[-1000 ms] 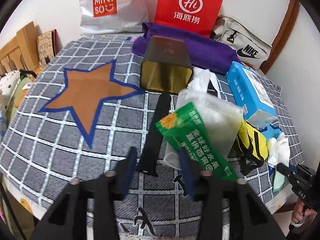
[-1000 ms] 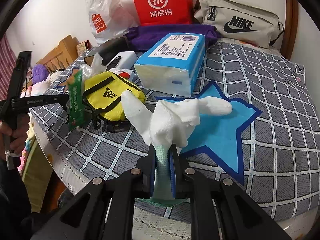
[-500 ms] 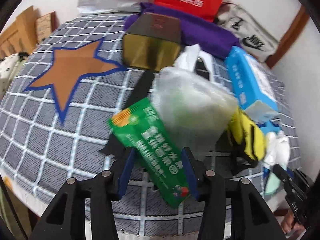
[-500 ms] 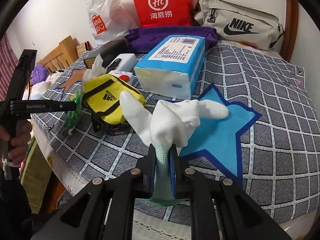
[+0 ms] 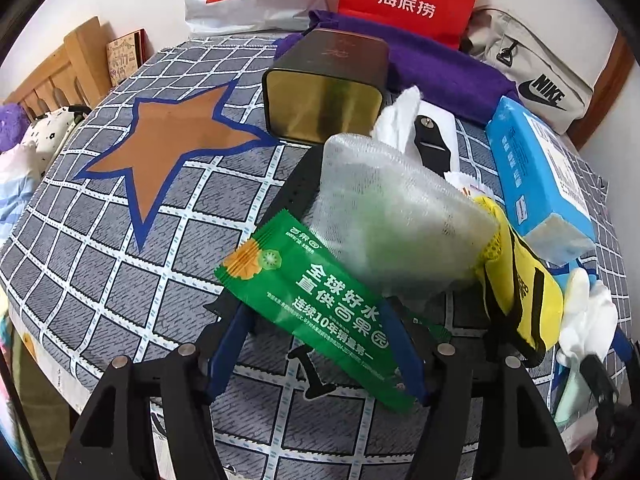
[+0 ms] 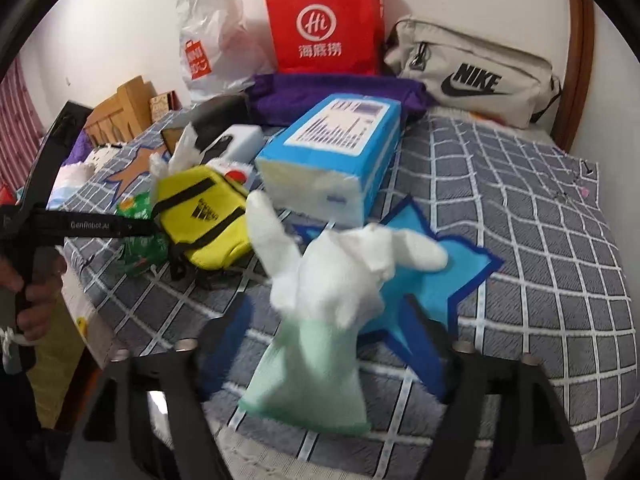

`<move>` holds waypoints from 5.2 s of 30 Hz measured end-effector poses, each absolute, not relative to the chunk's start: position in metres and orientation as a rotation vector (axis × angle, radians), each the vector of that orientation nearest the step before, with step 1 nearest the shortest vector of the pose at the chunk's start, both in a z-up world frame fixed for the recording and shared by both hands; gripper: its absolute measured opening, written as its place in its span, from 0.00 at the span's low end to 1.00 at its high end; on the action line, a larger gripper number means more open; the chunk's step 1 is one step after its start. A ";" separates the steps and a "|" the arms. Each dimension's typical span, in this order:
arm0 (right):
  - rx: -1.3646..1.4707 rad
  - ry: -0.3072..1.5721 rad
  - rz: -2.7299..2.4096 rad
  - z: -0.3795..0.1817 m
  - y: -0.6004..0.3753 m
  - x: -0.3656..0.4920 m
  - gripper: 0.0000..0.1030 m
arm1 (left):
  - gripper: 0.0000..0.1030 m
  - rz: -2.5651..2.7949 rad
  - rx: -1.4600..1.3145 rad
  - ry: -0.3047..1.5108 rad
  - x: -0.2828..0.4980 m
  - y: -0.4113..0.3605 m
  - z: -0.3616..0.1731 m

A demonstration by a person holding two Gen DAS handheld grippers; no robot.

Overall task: Organize soft objects
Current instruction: 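Close the left tool on the green snack packet and lift it, then carry the snack packet and glove toward the purple towel with both tools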

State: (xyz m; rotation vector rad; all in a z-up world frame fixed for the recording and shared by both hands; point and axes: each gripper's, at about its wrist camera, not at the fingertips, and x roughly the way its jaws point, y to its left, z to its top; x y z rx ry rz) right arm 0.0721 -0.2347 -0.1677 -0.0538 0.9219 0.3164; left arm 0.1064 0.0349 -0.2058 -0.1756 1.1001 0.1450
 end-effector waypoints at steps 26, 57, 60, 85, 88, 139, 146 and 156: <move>-0.088 0.971 0.362 -0.193 -0.221 0.086 0.23 | 0.67 0.230 -0.265 1.173 0.106 0.022 -0.212; 0.045 0.880 0.429 -0.111 -0.230 0.081 0.13 | 0.22 0.032 -0.242 0.981 0.110 0.046 -0.141; 0.051 0.864 0.420 -0.095 -0.225 0.088 0.13 | 0.22 0.003 -0.232 0.958 0.119 0.047 -0.132; 0.067 0.788 0.420 -0.034 -0.207 0.231 0.13 | 0.22 -0.063 -0.166 0.870 0.230 0.051 -0.060; 0.050 0.785 0.411 -0.034 -0.202 0.249 0.13 | 0.22 -0.069 -0.169 0.878 0.247 0.050 -0.061; -0.051 1.111 0.327 -0.185 -0.185 0.461 0.13 | 0.22 -0.121 -0.083 1.220 0.459 0.023 -0.184; -0.072 1.146 0.322 -0.197 -0.179 0.465 0.14 | 0.22 -0.121 -0.076 1.264 0.467 0.014 -0.200; -0.069 1.166 0.308 -0.206 -0.175 0.470 0.14 | 0.25 -0.123 -0.067 1.271 0.472 0.012 -0.207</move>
